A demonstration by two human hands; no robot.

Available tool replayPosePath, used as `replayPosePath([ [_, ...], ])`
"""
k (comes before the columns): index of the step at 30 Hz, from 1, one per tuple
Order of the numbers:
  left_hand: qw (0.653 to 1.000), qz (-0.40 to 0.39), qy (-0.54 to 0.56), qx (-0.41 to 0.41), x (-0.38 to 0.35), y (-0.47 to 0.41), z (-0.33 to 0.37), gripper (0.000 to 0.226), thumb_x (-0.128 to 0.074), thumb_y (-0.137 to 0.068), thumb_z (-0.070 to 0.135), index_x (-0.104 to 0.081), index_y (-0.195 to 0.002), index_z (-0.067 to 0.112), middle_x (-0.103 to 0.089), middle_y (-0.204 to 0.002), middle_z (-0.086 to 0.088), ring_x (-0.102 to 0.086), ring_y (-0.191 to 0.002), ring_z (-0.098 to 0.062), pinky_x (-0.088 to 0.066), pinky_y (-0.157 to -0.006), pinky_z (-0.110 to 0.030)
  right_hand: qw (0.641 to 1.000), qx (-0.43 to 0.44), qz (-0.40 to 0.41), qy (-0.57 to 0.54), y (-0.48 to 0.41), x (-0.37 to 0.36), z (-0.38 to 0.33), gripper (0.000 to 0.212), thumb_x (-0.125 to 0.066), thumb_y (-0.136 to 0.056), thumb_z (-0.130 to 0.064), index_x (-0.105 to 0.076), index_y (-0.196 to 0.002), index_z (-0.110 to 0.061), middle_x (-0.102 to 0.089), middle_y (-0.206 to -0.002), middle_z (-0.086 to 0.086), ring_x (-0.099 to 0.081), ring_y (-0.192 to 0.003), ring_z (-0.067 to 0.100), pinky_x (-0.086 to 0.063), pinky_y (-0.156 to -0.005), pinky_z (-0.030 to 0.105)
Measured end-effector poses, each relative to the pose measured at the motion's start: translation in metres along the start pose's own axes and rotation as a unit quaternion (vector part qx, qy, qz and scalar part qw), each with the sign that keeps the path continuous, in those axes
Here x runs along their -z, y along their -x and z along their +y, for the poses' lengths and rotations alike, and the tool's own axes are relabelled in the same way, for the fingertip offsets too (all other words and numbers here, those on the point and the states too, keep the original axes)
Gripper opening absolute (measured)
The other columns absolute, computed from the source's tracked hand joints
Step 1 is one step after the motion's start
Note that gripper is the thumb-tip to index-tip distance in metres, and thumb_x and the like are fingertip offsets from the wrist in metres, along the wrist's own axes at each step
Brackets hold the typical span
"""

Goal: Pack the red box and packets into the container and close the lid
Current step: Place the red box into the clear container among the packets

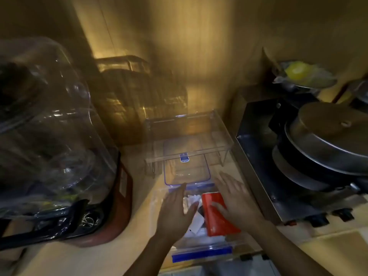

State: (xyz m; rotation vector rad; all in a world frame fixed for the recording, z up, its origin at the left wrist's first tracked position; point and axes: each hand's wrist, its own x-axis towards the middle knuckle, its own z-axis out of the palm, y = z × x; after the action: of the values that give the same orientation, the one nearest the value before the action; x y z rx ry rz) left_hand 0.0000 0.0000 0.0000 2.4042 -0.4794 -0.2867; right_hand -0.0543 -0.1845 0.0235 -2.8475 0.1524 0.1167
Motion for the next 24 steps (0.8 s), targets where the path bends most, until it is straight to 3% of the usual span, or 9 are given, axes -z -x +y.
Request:
replayPosePath([
  [4, 0.98, -0.114, 0.153, 0.062, -0.026, 0.004, 0.012, 0.051, -0.054, -0.091, 0.037, -0.038, -0.137, 0.023, -0.052, -0.138, 0.001, -0.048, -0.117, -0.008, -0.037, -0.096, -0.022, 0.997, 0.02, -0.065, 0.034, 0.007, -0.009, 0.009, 0.068, -0.05, -0.088, -0.045, -0.018, -0.145, -0.024, -0.026, -0.153, -0.001, -0.024, -0.139, 0.016, -0.016, -0.113, 0.036],
  [7, 0.954, -0.146, 0.236, 0.113, -0.038, 0.002, 0.017, 0.038, -0.056, -0.092, 0.024, -0.046, -0.127, 0.014, -0.06, -0.127, -0.011, -0.057, -0.114, -0.023, -0.045, -0.102, -0.042, 0.995, 0.023, -0.088, 0.042, 0.01, -0.016, 0.013, 0.068, -0.051, -0.088, -0.042, -0.017, -0.145, -0.023, -0.026, -0.152, 0.0, -0.026, -0.138, 0.017, -0.017, -0.112, 0.037],
  [9, 0.946, -0.157, 0.254, 0.128, -0.041, 0.0, 0.019, 0.038, -0.056, -0.092, 0.026, -0.048, -0.126, 0.012, -0.062, -0.124, -0.012, -0.059, -0.113, -0.027, -0.047, -0.1, -0.049, 0.995, 0.025, -0.084, 0.045, 0.01, -0.017, 0.014, 0.069, -0.05, -0.089, -0.041, -0.016, -0.145, -0.022, -0.024, -0.153, 0.001, -0.024, -0.139, 0.018, -0.018, -0.112, 0.038],
  [13, 0.946, -0.164, 0.236, 0.151, -0.048, -0.006, 0.026, 0.04, -0.055, -0.092, 0.032, -0.047, -0.126, 0.013, -0.062, -0.123, -0.009, -0.06, -0.111, -0.024, -0.049, -0.097, -0.04, 0.996, 0.024, -0.073, 0.053, 0.01, -0.021, 0.015, 0.065, -0.048, -0.09, -0.04, -0.019, -0.144, -0.021, -0.027, -0.152, 0.002, -0.027, -0.137, 0.019, -0.02, -0.11, 0.038],
  [17, 0.903, -0.183, 0.305, 0.241, -0.046, -0.021, 0.033, 0.04, -0.055, -0.092, 0.03, -0.048, -0.126, 0.009, -0.062, -0.124, -0.015, -0.061, -0.109, -0.029, -0.051, -0.092, -0.038, 0.997, 0.014, -0.063, 0.031, 0.01, -0.026, 0.016, 0.062, -0.048, -0.09, -0.041, -0.022, -0.143, -0.023, -0.03, -0.151, 0.001, -0.029, -0.136, 0.018, -0.019, -0.109, 0.039],
  [21, 0.854, -0.21, 0.389, 0.274, -0.04, -0.026, 0.033, 0.042, -0.06, -0.088, 0.029, -0.051, -0.123, 0.007, -0.064, -0.114, -0.012, -0.063, -0.096, -0.022, -0.051, -0.07, -0.027, 0.998, 0.009, -0.054, -0.014, 0.011, -0.028, 0.021, 0.052, -0.039, -0.093, -0.044, -0.025, -0.141, -0.028, -0.034, -0.149, -0.003, -0.033, -0.134, 0.014, -0.017, -0.11, 0.037],
  [24, 0.86, -0.187, 0.398, 0.259, -0.038, -0.023, 0.028, 0.036, -0.062, -0.086, 0.032, -0.058, -0.114, 0.009, -0.068, -0.105, -0.009, -0.065, -0.092, -0.019, -0.05, -0.064, -0.023, 0.998, 0.019, -0.039, -0.038, 0.013, -0.025, 0.026, 0.051, -0.037, -0.094, -0.046, -0.024, -0.141, -0.03, -0.036, -0.148, -0.006, -0.035, -0.132, 0.011, -0.017, -0.108, 0.034],
])
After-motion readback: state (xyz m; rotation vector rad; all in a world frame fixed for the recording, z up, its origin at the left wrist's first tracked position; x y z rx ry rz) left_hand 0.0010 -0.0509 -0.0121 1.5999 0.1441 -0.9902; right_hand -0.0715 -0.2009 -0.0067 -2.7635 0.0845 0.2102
